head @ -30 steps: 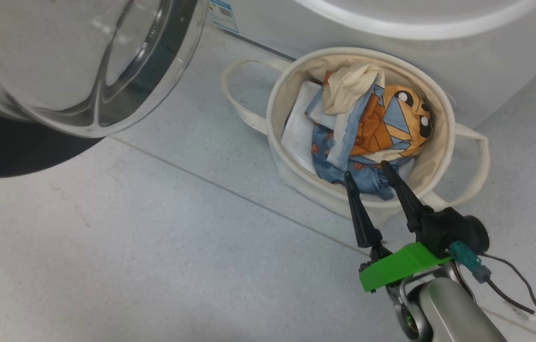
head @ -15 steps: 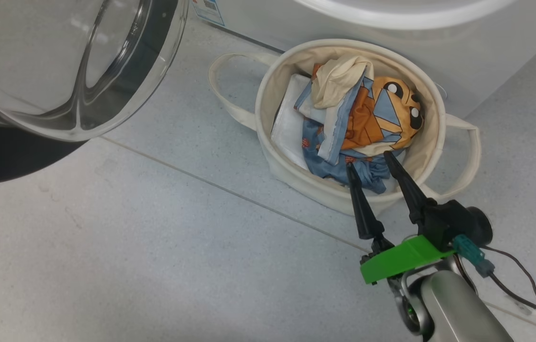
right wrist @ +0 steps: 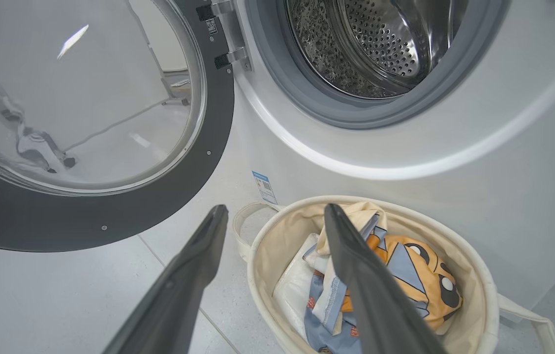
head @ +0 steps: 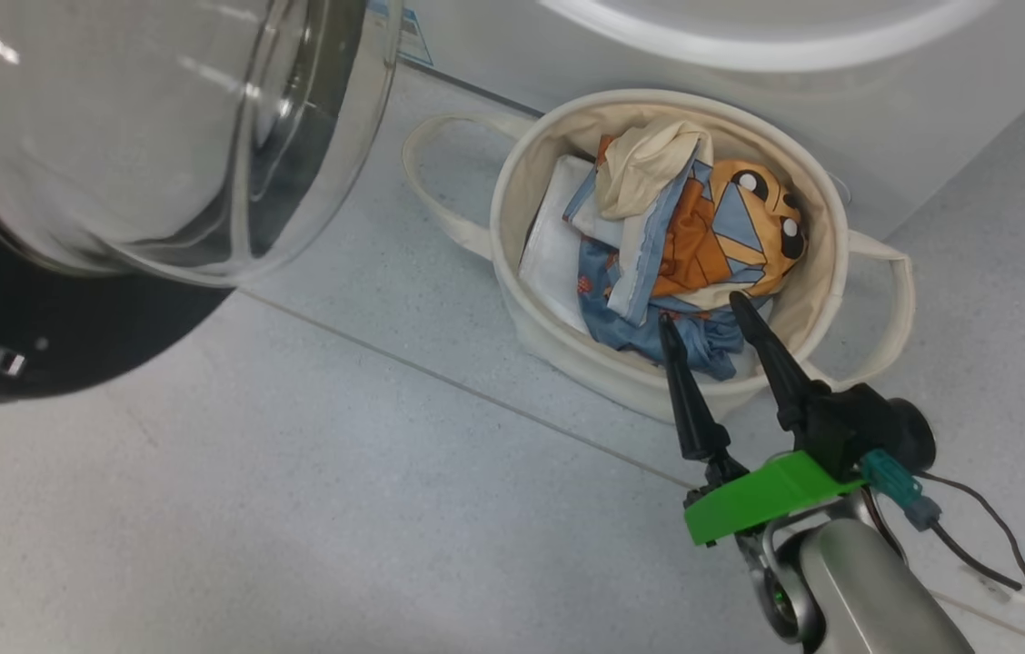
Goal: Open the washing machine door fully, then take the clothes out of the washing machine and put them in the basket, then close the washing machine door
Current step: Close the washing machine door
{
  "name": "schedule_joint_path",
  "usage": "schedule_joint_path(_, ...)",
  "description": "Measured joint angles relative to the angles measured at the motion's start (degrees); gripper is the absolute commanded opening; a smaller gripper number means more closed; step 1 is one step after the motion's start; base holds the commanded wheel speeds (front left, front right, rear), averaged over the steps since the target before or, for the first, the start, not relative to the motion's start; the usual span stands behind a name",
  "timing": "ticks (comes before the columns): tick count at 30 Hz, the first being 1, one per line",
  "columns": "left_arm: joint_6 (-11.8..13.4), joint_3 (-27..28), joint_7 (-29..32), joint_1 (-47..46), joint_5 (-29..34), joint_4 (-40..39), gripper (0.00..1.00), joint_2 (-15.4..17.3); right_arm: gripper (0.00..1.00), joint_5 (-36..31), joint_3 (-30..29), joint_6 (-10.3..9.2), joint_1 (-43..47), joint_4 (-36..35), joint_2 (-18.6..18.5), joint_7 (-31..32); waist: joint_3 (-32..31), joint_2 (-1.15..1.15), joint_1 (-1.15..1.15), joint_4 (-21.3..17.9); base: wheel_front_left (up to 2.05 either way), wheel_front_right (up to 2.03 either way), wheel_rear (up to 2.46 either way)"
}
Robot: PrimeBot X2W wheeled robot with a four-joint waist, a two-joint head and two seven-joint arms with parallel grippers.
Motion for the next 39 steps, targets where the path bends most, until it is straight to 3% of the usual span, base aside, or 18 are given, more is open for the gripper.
schedule_joint_path(17, 0.0, -7.9, 4.7, 10.5, 5.3, -18.9, 0.0, -5.9, 1.0, 3.0, -0.5, 0.0, 0.0, 0.2, 1.1, 0.0, -3.8, 0.0, 0.0, -3.4, 0.0, 0.0, 0.0)
schedule_joint_path(30, 0.0, -12.4, 5.9, 11.6, 6.9, -25.3, 0.0, -9.5, 1.0, 6.2, -1.7, 0.0, -0.9, -1.6, 1.2, 0.0, -2.9, 0.0, 0.0, -8.3, 0.0, 0.0, 0.0)
schedule_joint_path(39, 0.0, -16.0, 5.3, 11.6, 8.0, -29.2, 0.0, -15.0, 1.0, 7.6, -2.7, 0.0, -1.2, -2.7, 1.2, 0.0, -2.8, 0.0, 0.0, -12.1, 0.0, 0.0, 0.0)
